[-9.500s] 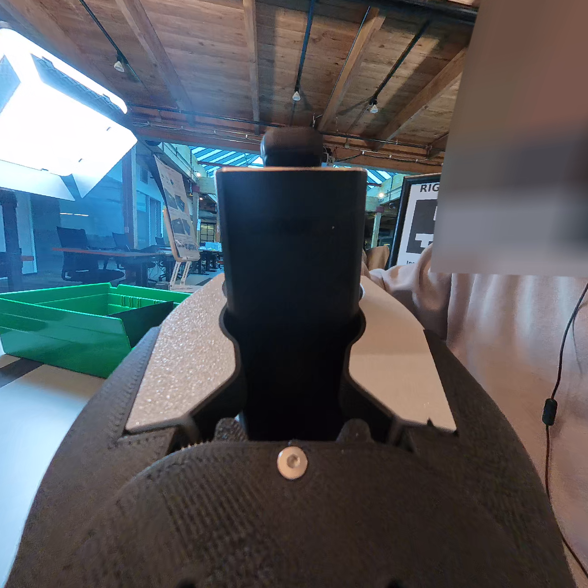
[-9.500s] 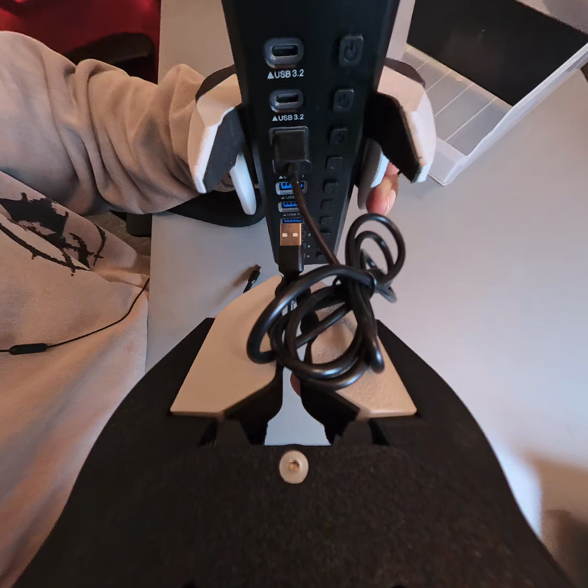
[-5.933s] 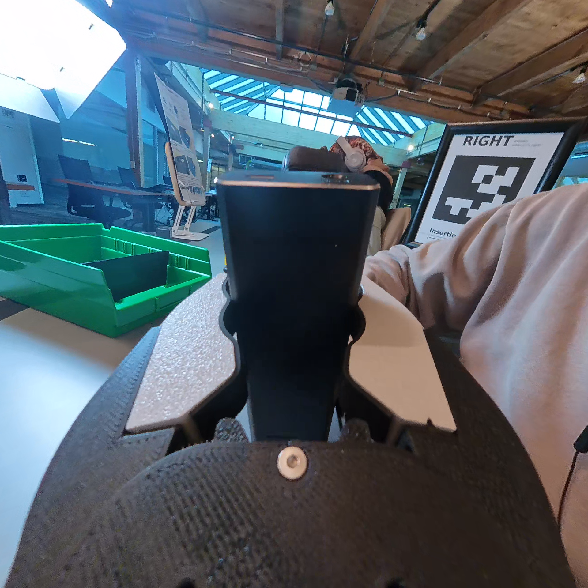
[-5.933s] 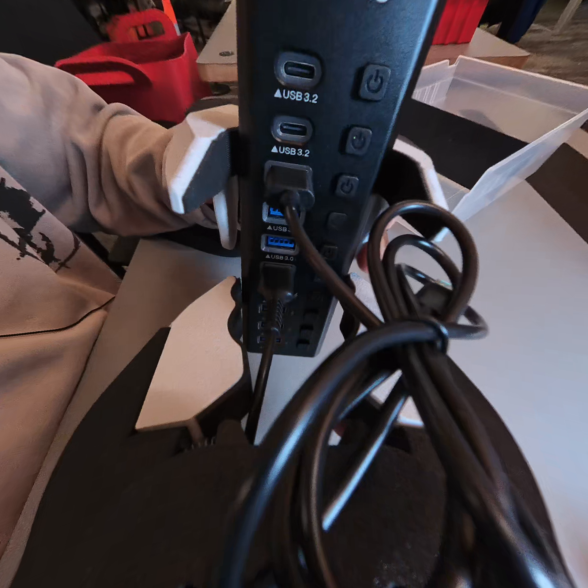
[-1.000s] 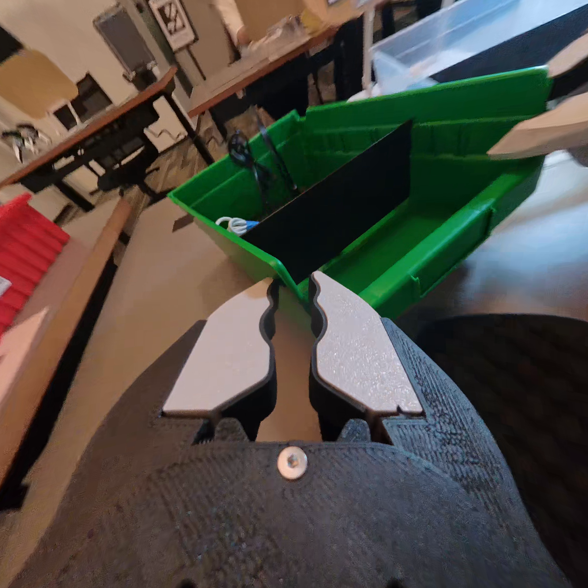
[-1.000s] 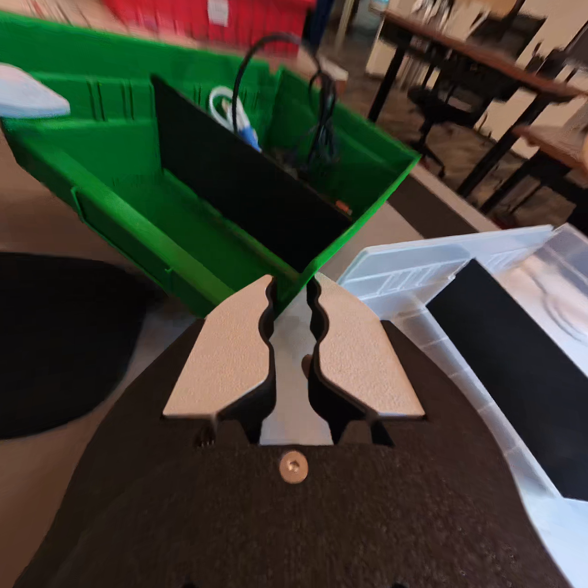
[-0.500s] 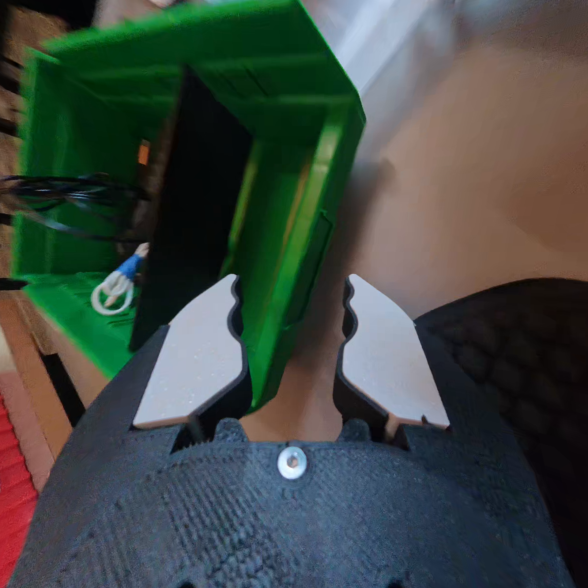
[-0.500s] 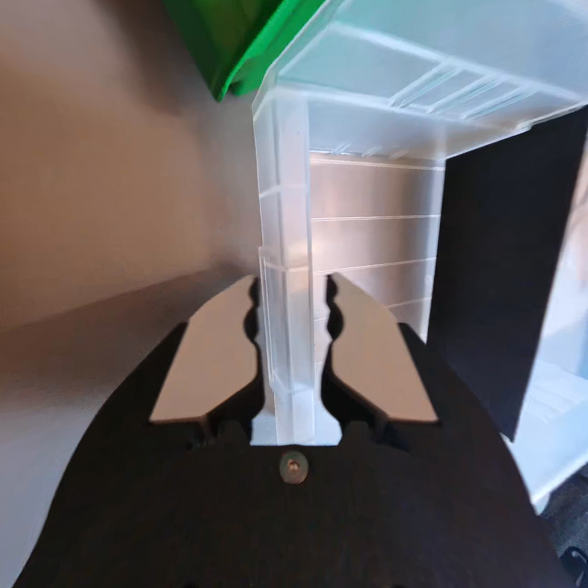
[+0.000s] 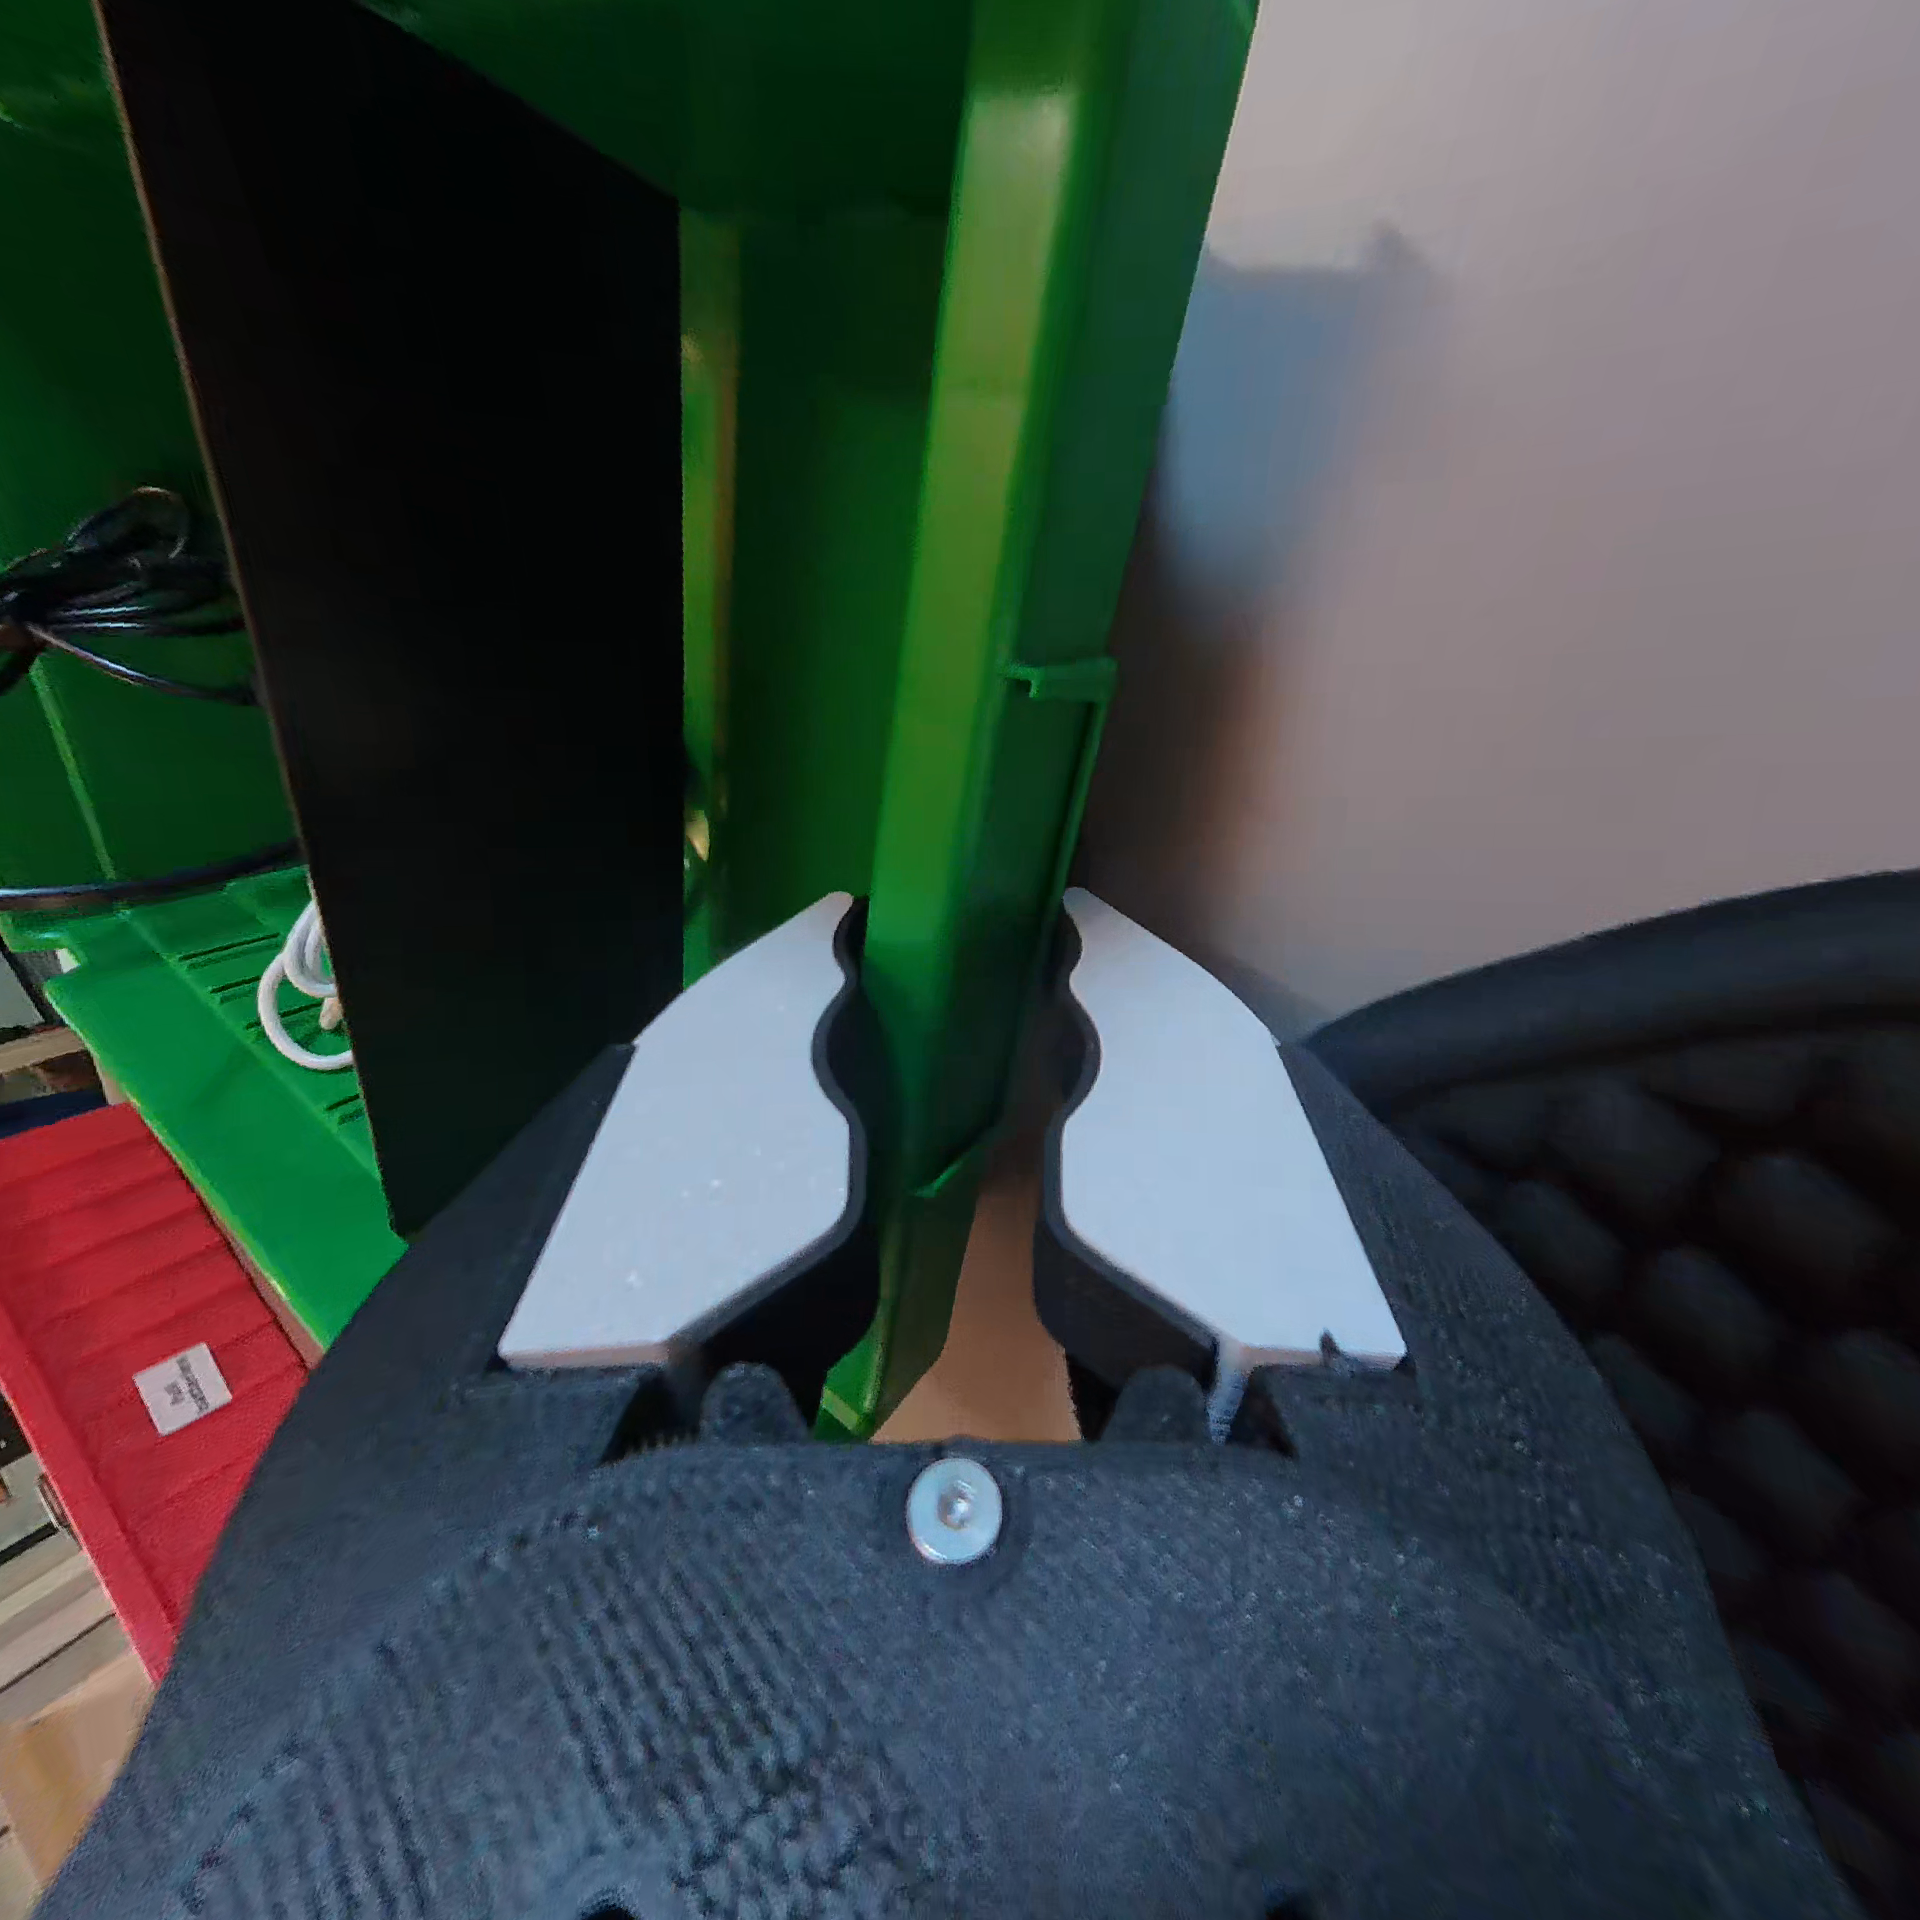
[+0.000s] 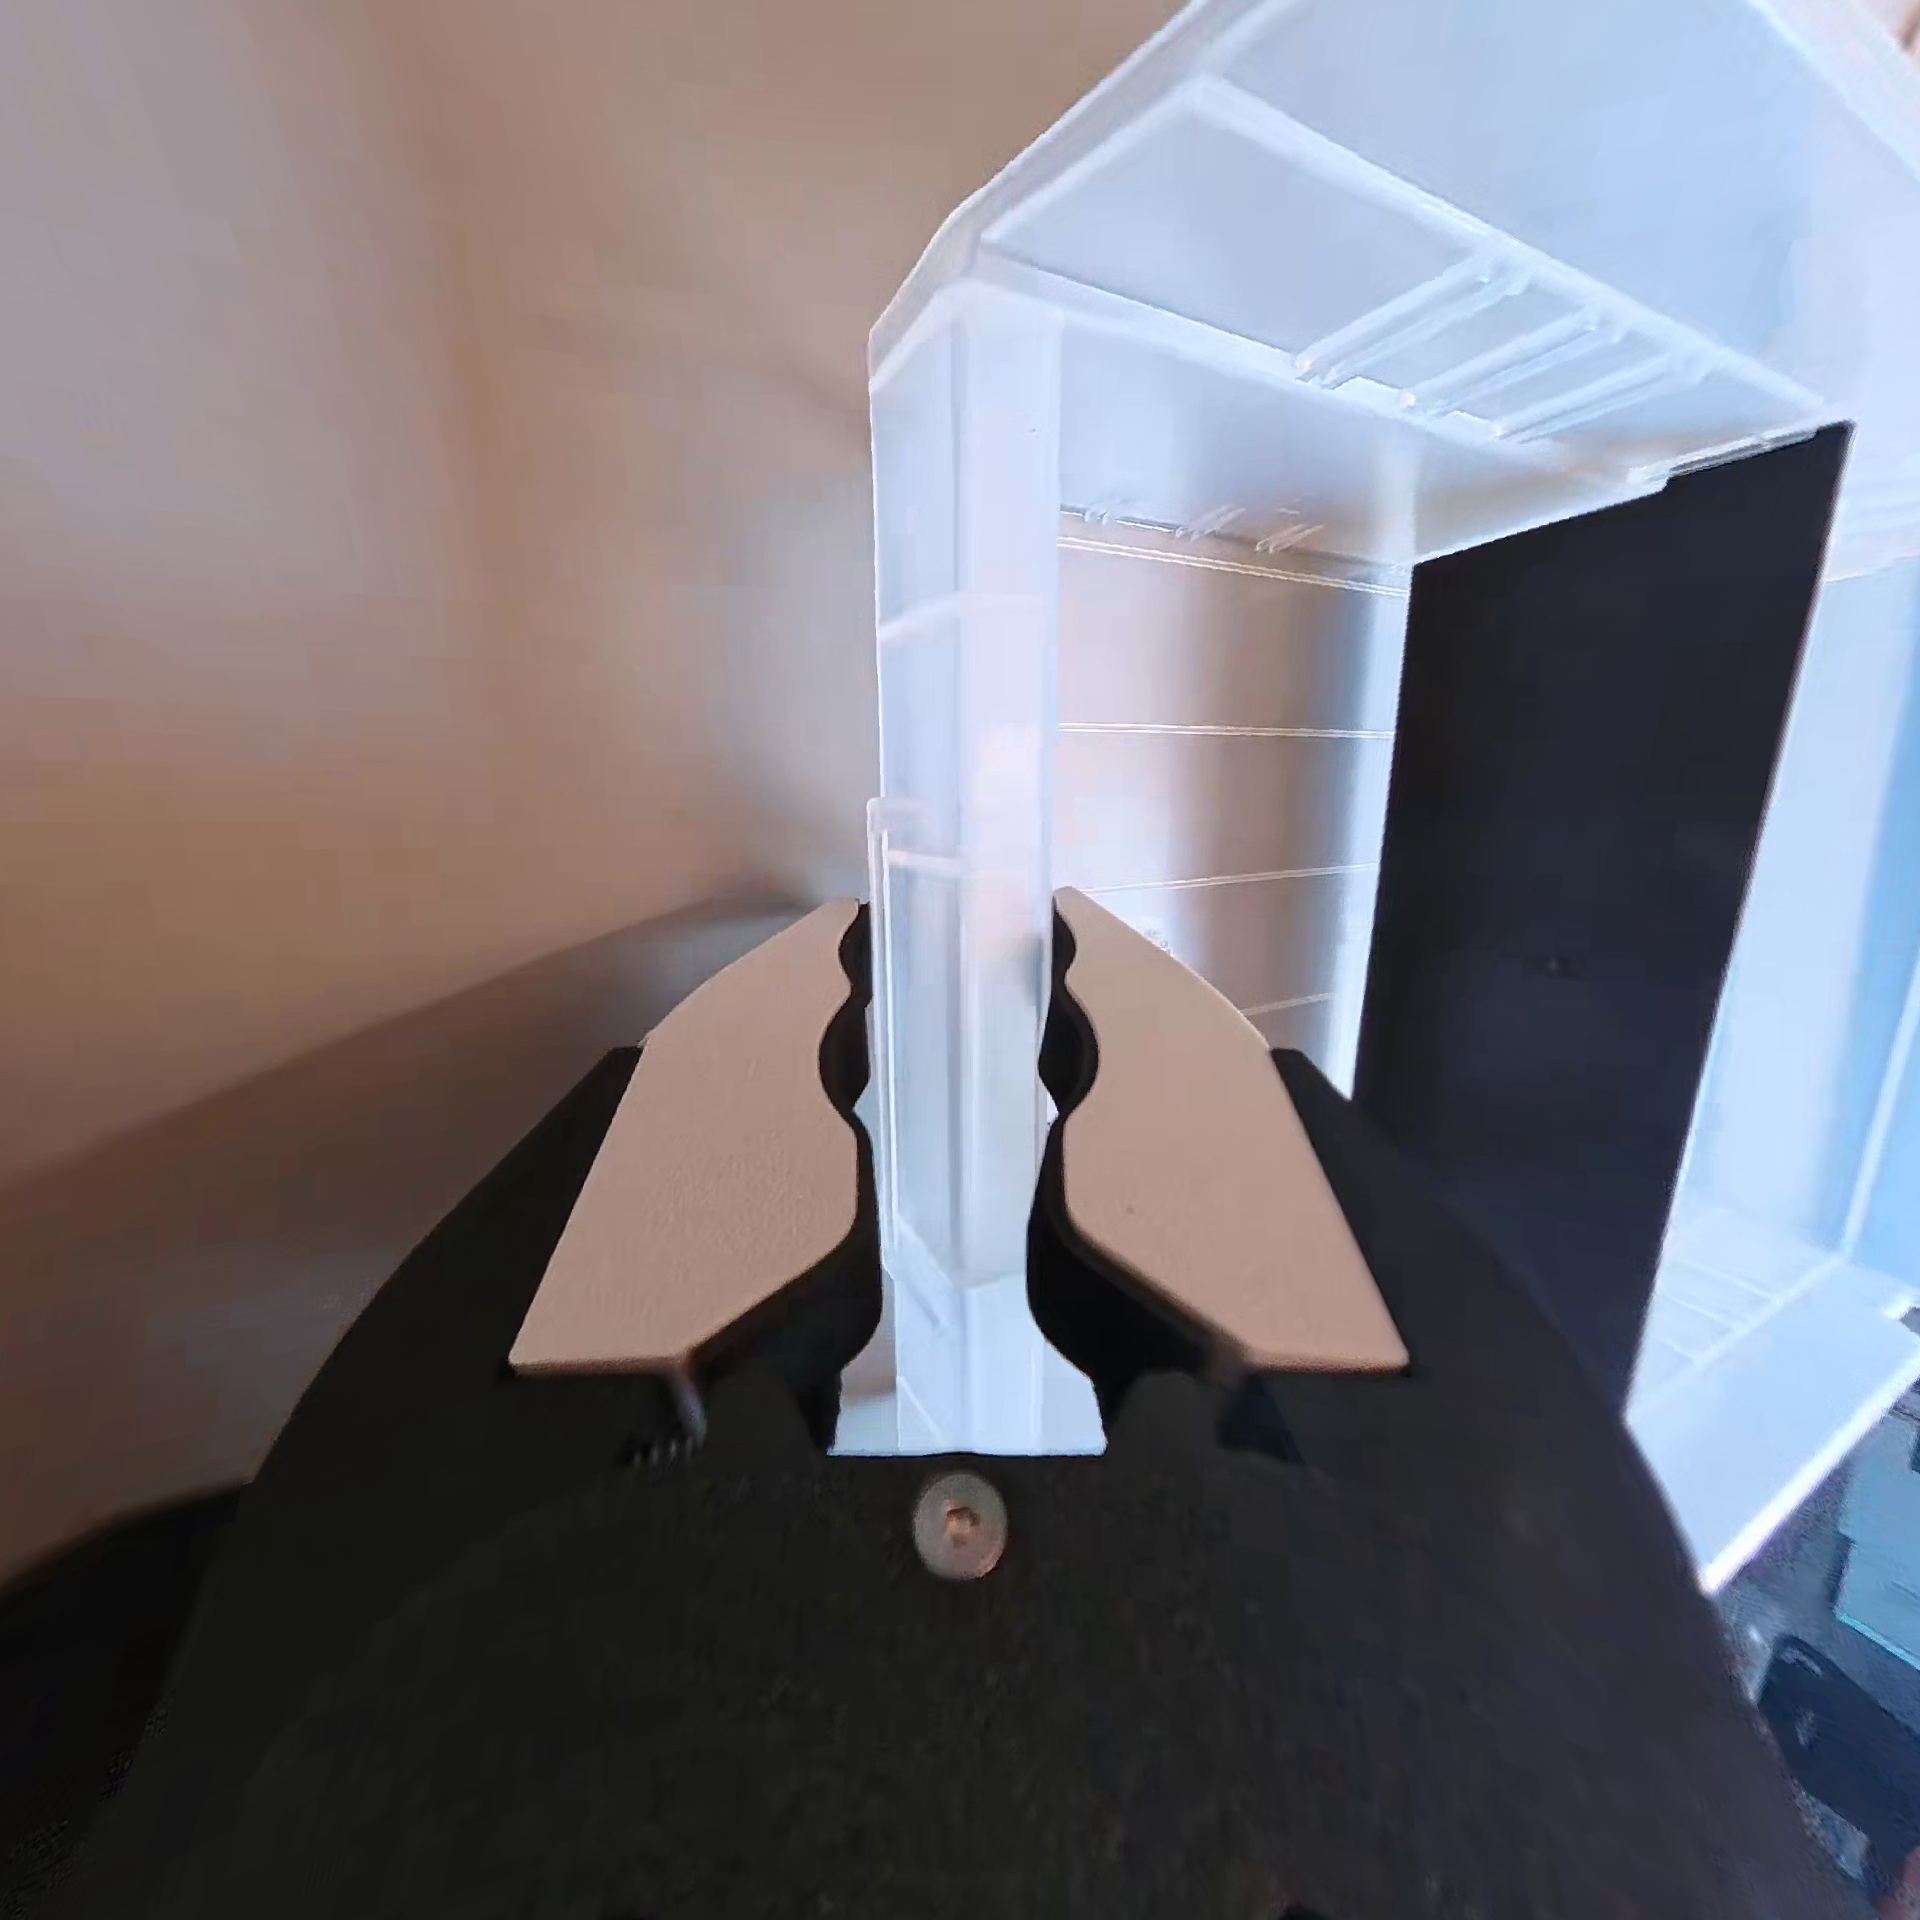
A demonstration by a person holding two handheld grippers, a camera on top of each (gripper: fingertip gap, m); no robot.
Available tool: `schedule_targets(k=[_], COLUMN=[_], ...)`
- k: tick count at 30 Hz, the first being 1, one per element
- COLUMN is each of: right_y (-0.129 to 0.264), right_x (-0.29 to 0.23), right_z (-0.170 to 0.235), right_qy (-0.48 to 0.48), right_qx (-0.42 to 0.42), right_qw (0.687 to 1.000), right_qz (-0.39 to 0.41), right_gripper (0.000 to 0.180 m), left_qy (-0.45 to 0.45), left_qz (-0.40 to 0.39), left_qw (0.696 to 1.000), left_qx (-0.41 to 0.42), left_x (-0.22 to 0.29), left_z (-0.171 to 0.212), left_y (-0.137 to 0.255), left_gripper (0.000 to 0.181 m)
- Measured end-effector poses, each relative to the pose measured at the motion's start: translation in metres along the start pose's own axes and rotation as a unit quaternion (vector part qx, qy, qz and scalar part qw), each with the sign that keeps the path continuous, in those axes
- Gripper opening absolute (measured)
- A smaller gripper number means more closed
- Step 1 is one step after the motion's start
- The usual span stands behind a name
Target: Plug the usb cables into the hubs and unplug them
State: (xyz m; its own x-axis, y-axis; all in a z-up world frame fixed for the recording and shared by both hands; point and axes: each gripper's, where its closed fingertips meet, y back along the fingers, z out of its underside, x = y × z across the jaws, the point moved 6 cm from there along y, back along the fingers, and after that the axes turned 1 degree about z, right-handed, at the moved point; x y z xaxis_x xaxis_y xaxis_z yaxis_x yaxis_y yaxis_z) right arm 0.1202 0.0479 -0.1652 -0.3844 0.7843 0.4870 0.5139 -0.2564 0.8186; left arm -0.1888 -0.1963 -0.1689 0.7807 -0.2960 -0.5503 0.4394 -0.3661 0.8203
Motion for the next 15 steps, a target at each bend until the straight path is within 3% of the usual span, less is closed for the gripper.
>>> schedule_targets(k=[5,9,15], right_y=[0.000,-0.014,0.007], right_x=[0.030,0.066,0.082], right_z=[0.048,0.063,0.043], right_qy=[-0.007,-0.040,-0.154], right_qx=[-0.013,-0.011,0.121], right_qw=[1.000,0.997,0.974], right_qz=[0.010,0.066,0.117], right_gripper=[0.030,0.039,0.043], left_qy=[0.014,0.028,0.074], left_qz=[0.006,-0.010,-0.018], left_qw=[1.000,1.000,0.997], left_qx=[-0.010,-0.009,0.018], left_x=[0.008,-0.004,-0.028], left_z=[-0.001,-0.007,-0.013], left_y=[0.006,-0.004,-0.017], left_gripper=[0.033,0.033,0.036])
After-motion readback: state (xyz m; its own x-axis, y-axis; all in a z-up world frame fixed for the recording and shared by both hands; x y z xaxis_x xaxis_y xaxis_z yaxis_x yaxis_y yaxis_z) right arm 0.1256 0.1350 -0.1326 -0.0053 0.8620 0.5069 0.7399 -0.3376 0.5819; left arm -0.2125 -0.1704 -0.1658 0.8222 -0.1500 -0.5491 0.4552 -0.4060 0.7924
